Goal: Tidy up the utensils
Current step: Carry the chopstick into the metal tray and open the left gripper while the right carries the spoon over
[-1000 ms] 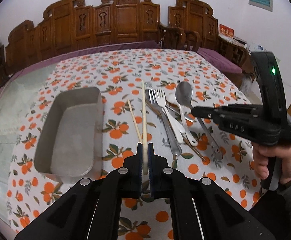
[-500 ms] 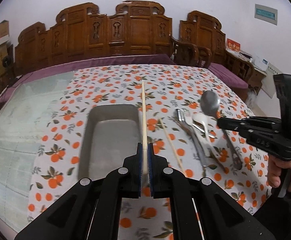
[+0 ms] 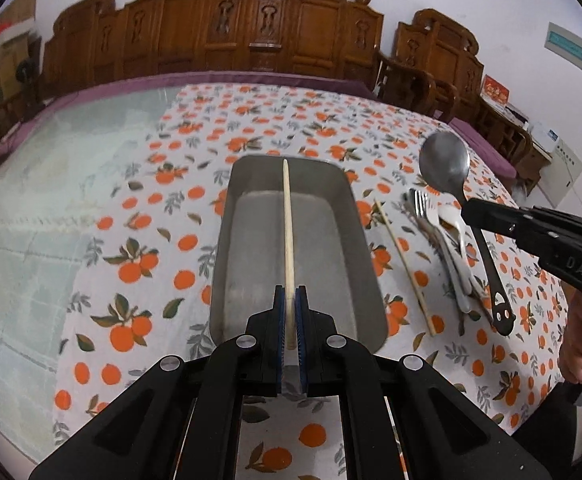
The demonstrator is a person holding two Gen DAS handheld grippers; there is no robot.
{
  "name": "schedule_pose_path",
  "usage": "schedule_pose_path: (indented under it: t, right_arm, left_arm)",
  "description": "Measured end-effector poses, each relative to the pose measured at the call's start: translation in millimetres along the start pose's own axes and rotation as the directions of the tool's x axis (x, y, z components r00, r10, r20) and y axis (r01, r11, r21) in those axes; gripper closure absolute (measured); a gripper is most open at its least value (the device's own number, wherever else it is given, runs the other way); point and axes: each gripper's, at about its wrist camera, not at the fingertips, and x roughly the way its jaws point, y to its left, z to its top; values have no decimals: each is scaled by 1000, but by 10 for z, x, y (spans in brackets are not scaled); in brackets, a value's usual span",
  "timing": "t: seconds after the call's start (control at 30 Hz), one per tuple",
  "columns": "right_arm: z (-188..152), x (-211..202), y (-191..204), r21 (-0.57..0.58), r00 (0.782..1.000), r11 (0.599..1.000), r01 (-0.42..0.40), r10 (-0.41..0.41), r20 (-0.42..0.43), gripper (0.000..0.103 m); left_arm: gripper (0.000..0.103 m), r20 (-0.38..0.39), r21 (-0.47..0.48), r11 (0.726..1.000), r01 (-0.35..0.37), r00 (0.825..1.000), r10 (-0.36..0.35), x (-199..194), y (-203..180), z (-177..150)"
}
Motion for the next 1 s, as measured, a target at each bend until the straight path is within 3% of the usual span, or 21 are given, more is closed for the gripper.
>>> schedule_pose_path:
  t: [0.33,0.8,1.0]
  right_arm:
    - [132,295,247,24,999,999,-35,36,-24,100]
    - [304,738,355,112,998,993,-38,42,-36,100]
    - [246,999,430,109,997,994,-6,15,-81,100]
  left_arm:
    - [99,-38,-23,1000,0,999,-1,183,99,43]
    - [97,58,-23,998,-61,996,63,-116,282,155]
    - [97,82,-42,996,-76,994,79,-194,404,196]
